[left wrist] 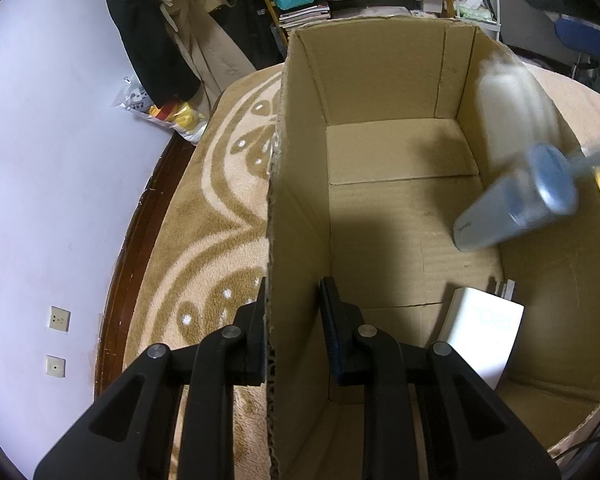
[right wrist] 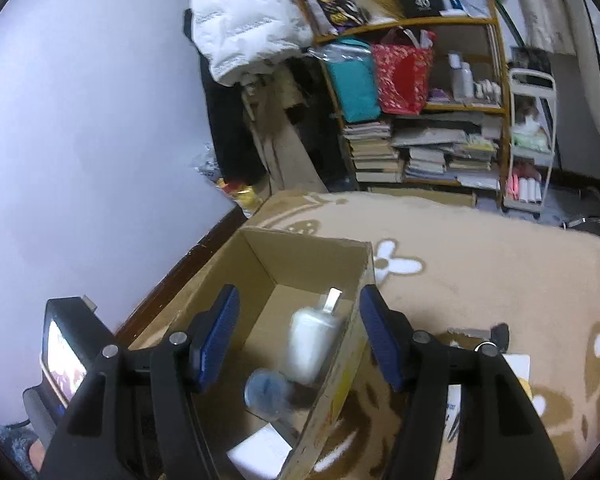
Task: Organize rigid objects
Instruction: 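Carry the white plug adapter into the box and release it, then grasp the white spray can in the pile with the right tool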
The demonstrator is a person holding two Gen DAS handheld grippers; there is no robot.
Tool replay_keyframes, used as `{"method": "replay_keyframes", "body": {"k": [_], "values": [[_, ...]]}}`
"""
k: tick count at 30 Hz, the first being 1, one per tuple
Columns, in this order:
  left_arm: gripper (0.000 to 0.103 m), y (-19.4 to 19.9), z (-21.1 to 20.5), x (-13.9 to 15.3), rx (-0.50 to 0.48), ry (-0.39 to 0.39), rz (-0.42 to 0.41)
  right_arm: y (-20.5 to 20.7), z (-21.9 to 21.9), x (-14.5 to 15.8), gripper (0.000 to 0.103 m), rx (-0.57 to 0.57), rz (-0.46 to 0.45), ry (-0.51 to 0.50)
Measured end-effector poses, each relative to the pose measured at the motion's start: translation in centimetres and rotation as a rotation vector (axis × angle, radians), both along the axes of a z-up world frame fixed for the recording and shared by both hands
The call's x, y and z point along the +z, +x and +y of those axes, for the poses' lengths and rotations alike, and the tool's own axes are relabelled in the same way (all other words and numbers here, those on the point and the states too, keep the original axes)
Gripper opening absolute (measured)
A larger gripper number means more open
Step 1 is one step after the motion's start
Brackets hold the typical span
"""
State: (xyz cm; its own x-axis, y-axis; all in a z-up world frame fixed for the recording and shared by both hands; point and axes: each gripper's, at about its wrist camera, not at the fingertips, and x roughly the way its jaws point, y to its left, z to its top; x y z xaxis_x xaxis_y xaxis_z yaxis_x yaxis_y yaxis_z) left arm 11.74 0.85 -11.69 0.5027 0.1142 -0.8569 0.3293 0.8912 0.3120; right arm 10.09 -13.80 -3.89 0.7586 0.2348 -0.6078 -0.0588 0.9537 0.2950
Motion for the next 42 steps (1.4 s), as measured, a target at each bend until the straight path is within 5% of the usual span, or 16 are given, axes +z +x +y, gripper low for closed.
{"method": "replay_keyframes", "body": {"k": [4, 12, 33, 42], "values": [[0.022, 0.0, 0.0, 0.1, -0.002, 0.000, 0.003, -0.1, -0.5, 0.4, 0.089, -0.042, 0.009, -0.028], [0.023, 0.1, -0.2, 0.1, -0.002, 0.000, 0.006, -0.1, -4.1, 0.5, 0.101, -0.178, 0.048, -0.028], [0.023, 0.3, 0.0, -0.1, -0.001, -0.006, 0.010, -2.0, -6.8, -7.5, 0.101, -0.281, 0.353, -0.039], [0.023, 0.3, 0.0, -0.1, -0.003, -0.001, 0.007, -3.1, -6.1, -11.3, 0.078, -0.266, 0.482, -0.025]]}}
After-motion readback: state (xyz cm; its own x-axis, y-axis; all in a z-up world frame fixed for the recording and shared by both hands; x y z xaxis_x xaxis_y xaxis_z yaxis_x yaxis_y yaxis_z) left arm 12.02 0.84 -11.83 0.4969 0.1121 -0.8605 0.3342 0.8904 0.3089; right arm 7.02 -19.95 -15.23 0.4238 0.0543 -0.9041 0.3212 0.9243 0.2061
